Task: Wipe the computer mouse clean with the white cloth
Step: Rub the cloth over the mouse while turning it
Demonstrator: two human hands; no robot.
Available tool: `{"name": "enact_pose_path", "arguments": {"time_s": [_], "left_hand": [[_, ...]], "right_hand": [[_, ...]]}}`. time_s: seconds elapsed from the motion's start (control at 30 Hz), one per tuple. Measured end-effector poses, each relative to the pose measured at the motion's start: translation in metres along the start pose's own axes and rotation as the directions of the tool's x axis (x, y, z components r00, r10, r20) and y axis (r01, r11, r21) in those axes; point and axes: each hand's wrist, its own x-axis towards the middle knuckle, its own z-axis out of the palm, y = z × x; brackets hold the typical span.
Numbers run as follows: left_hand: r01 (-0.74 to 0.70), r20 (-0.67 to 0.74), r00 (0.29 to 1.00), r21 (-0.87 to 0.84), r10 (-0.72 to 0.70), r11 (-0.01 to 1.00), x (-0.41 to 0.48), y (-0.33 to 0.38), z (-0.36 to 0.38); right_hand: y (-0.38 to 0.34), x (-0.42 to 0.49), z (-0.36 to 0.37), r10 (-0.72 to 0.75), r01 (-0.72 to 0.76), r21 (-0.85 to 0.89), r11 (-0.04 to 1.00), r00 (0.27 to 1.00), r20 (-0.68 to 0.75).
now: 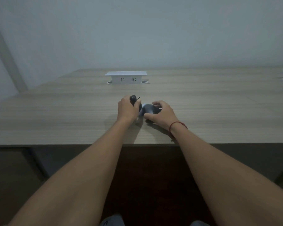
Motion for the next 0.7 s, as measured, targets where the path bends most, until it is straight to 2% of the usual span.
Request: {"name": "enact_pose_path", "arguments": {"time_s": [0.1,0.23,0.27,0.33,0.4,0.53,0.63,0.7], "left_hand": [[-0.011,-0.026,1.000,-0.009,0.011,1.000,0.003,-0.004,-0.005],[-0.066,-0.063,0.996,-0.182,0.055,0.981,0.001,0.000,-0.009],[-0.075,-0.043,0.997,-0.175,0.068,0.982,0.001,0.000,-0.009],[-0.086,0.022,0.996,-0.053,0.087,0.995,0.001,0.000,-0.011],[-0.081,0.022,0.996,0.003,0.081,0.997,0.002,0.000,-0.016],[-0.066,0.011,0.998,-0.210,0.070,0.976,0.005,0.008,-0.020],[-0.055,0.114,0.992,-0.054,0.061,0.997,0.003,0.002,-0.022],[-0.067,0.112,0.992,0.009,0.066,0.998,0.003,-0.004,-0.026]], "right_hand": [[0.002,0.002,-0.001,-0.017,0.018,-0.017,1.000,1.000,0.020],[0.002,0.008,-0.004,-0.015,0.021,-0.057,0.998,0.995,0.096],[0.001,0.008,-0.005,-0.016,0.023,-0.069,0.997,0.995,0.098],[-0.001,0.007,-0.007,-0.003,0.011,-0.068,0.998,0.993,0.119],[-0.001,0.008,-0.010,0.016,-0.008,-0.060,0.998,0.989,0.148],[-0.001,0.009,-0.013,0.016,0.001,-0.113,0.994,0.988,0.156],[0.000,0.006,-0.014,0.013,0.011,-0.162,0.987,0.989,0.145],[0.000,0.004,-0.018,0.018,0.009,-0.182,0.983,0.989,0.146]]}}
